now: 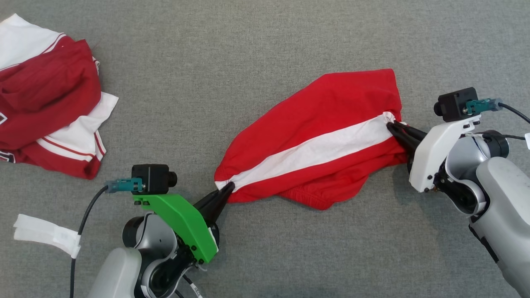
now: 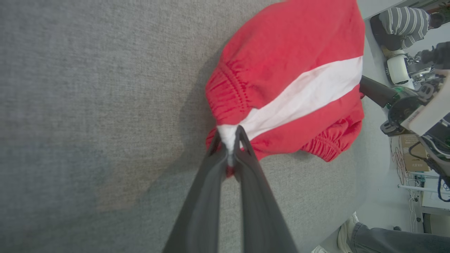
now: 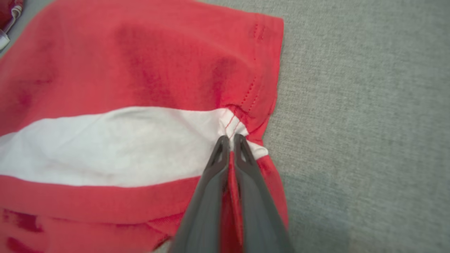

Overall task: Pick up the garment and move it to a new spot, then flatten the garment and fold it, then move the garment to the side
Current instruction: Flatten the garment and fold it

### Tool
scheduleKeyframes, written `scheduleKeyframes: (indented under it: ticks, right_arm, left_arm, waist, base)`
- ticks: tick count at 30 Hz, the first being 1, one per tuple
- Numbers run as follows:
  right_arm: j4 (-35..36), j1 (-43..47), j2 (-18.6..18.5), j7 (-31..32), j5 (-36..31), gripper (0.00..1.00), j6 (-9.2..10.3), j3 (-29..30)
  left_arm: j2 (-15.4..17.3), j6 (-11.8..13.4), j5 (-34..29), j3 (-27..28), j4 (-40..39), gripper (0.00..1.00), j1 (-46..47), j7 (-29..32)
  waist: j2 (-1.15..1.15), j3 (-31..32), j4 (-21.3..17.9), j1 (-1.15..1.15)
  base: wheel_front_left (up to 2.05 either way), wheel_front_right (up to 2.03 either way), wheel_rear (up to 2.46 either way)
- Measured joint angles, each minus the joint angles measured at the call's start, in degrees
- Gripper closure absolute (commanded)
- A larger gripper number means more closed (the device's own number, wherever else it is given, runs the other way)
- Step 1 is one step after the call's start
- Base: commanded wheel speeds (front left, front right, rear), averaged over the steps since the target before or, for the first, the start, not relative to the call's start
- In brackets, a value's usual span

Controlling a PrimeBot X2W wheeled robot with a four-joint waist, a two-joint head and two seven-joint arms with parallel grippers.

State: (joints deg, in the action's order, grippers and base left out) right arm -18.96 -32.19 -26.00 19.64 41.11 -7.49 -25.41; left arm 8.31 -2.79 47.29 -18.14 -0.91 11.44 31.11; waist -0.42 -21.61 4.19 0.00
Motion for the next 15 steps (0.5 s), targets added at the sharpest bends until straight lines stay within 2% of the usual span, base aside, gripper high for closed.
scheduleKeyframes:
  ticks: [1, 2, 10, 15]
  right_arm:
    - [-0.12, 0.02, 0.02, -0.03, 0.00, 0.96, 0.00, 0.01]
    - [-0.24, 0.07, 0.08, -0.14, 0.00, 0.98, 0.00, 0.08]
    - [1.79, 1.50, -1.11, -2.10, 0.66, 1.00, 0.00, 1.83]
    - [9.43, 3.62, -2.97, -3.78, 2.25, 1.00, 0.00, 6.92]
  left_arm:
    - [0.00, -0.03, 0.00, 0.00, 0.04, 1.00, 0.00, -0.05]
    - [0.00, -0.07, 0.00, -0.01, 0.10, 1.00, -0.01, -0.26]
    - [0.47, -0.26, 0.07, 0.56, -1.22, 1.00, -0.27, -1.42]
    - [0.58, -0.23, 2.18, 2.23, -6.89, 1.00, -1.49, -1.93]
  waist:
    - [0.00, 0.08, 0.02, 0.00]
    - [0.00, 0.18, 0.02, 0.00]
    - [0.00, 1.89, -0.22, 0.00]
    - [0.00, 4.11, -0.55, 0.00]
  base:
    - [0.00, 0.00, 0.00]
    - [0.00, 0.00, 0.00]
    - [0.00, 0.00, 0.00]
    - [0.00, 0.00, 0.00]
